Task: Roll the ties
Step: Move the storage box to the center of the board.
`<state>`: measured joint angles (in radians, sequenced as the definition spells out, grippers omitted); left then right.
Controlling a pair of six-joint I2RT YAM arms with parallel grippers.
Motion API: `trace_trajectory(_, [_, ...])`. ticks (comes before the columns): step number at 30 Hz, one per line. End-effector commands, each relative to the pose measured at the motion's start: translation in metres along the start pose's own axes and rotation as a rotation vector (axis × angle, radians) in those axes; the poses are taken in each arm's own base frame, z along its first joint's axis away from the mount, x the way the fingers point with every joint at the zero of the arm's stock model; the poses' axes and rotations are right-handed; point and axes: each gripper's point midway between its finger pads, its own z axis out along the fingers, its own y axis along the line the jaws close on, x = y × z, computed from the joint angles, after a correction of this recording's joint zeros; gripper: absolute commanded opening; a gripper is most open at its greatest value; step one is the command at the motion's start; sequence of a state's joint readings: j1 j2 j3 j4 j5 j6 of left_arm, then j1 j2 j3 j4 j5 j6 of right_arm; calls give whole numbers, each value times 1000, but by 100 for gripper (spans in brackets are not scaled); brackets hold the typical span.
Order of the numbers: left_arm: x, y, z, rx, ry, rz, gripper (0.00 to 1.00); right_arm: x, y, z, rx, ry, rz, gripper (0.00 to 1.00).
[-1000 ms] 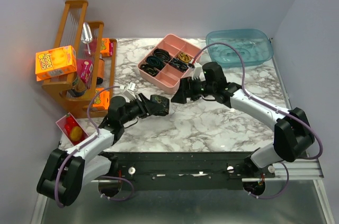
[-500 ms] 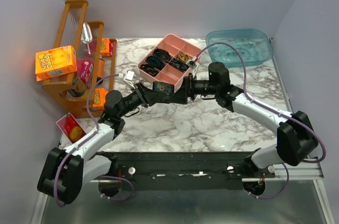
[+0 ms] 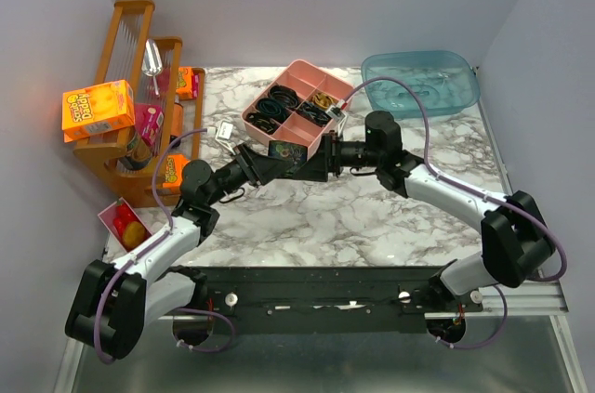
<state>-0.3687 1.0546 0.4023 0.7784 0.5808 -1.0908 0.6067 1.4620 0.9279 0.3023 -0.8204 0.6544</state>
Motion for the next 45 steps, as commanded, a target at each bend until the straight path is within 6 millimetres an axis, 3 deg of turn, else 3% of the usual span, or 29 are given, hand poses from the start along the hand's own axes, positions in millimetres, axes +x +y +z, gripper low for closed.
trace_trajectory(1, [-10, -29, -1, 95, -15, 44, 55, -6, -11, 3, 34, -14, 11, 100])
trace_trajectory(6, [-10, -35, -1, 111, -10, 57, 55, -5, -12, 4, 28, -5, 27, 100])
trace_trajectory(16, [-9, -34, 0, 115, -5, 56, 54, -13, 18, 2, -131, -55, 33, 100])
trace_trajectory(30, [-13, -43, 2, 136, -15, 55, 54, -4, -1, 12, -93, -24, 110, 98])
trace_trajectory(40, [-9, -45, 4, 148, 2, 46, 54, -7, 2, 16, -137, -36, 127, 82])
trace_trajectory(45, [-9, -45, 5, 151, -2, 47, 54, -5, 1, 18, -159, -30, 151, 66])
